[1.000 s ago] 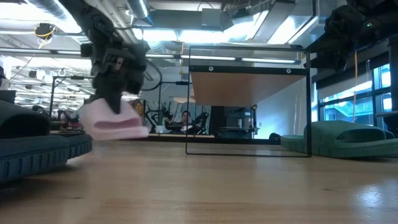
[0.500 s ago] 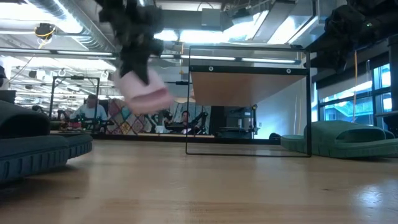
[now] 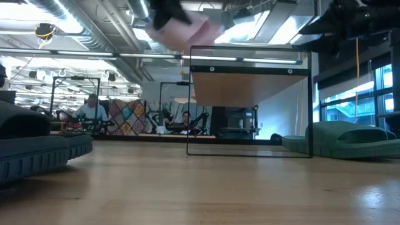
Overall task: Pick and place slides into the shelf
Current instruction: Put the pink slide on the shelf
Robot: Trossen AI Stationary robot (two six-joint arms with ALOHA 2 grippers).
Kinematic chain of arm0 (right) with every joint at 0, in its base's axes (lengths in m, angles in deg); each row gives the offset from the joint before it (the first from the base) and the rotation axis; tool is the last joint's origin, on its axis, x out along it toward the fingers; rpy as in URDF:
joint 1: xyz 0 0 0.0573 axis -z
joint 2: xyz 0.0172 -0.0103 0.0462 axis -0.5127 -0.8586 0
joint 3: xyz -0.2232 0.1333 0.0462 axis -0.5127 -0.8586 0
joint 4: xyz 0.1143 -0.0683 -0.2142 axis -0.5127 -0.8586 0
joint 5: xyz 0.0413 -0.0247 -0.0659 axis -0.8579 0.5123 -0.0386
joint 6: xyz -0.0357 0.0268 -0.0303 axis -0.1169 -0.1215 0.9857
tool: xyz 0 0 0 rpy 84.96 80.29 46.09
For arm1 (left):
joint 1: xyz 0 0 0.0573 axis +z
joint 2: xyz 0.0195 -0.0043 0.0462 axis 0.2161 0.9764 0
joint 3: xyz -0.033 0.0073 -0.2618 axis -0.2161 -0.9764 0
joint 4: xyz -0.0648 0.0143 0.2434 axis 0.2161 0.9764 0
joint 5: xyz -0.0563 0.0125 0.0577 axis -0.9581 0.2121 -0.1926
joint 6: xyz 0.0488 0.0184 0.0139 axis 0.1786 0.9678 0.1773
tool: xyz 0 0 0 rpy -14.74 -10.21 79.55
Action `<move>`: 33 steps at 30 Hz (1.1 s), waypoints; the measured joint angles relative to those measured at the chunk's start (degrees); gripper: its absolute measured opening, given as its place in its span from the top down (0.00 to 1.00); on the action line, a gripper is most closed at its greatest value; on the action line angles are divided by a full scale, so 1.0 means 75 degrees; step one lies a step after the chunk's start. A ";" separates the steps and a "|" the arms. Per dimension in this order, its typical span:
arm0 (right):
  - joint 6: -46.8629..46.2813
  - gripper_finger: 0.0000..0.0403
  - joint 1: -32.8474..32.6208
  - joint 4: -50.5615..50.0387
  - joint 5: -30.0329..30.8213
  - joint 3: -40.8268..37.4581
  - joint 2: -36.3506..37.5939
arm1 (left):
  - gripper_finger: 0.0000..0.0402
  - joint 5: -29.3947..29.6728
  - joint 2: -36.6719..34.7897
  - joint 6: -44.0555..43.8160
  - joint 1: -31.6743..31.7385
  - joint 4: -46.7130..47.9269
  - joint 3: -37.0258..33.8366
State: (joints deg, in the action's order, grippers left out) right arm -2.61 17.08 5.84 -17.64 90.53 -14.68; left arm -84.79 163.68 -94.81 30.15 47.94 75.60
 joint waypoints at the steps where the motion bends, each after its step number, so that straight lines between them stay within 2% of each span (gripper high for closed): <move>1: -0.0147 0.30 -0.0049 0.0107 0.0000 -0.0001 0.0000 | 1.00 -0.0013 0.0000 -0.0421 -0.0054 -0.0376 0.0026; 5: -0.1226 0.30 -0.0262 0.0633 0.0004 -0.0001 -0.0118 | 1.00 -0.0058 0.0028 -0.1948 -0.0089 -0.1805 0.0037; 10: -0.2720 0.30 -0.0475 0.1581 0.0003 -0.0001 -0.0476 | 1.00 0.0024 0.0329 -0.2707 -0.0082 -0.2415 0.0038; 15: -0.2674 0.30 -0.0801 0.2224 0.0009 -0.0001 -0.0944 | 1.00 0.0001 0.0960 -0.2874 -0.0086 -0.3342 0.0038; 19: -0.2503 0.30 -0.1067 0.2442 0.0022 -0.0001 -0.1313 | 1.00 -0.0325 0.1462 -0.2879 -0.0036 -0.3966 0.0035; 28: -0.1905 0.30 -0.1598 0.2546 0.0096 0.0244 -0.1858 | 1.00 -0.0364 0.1941 -0.2825 0.0007 -0.4215 0.0035; 33: -0.1541 0.30 -0.2116 0.2495 0.0845 0.0517 -0.2222 | 1.00 -0.0183 0.1938 -0.2814 0.0011 -0.4269 0.0035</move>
State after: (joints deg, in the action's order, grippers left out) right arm -14.17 1.21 24.55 -11.30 94.40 -31.34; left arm -86.16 178.21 -115.91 30.24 15.92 75.87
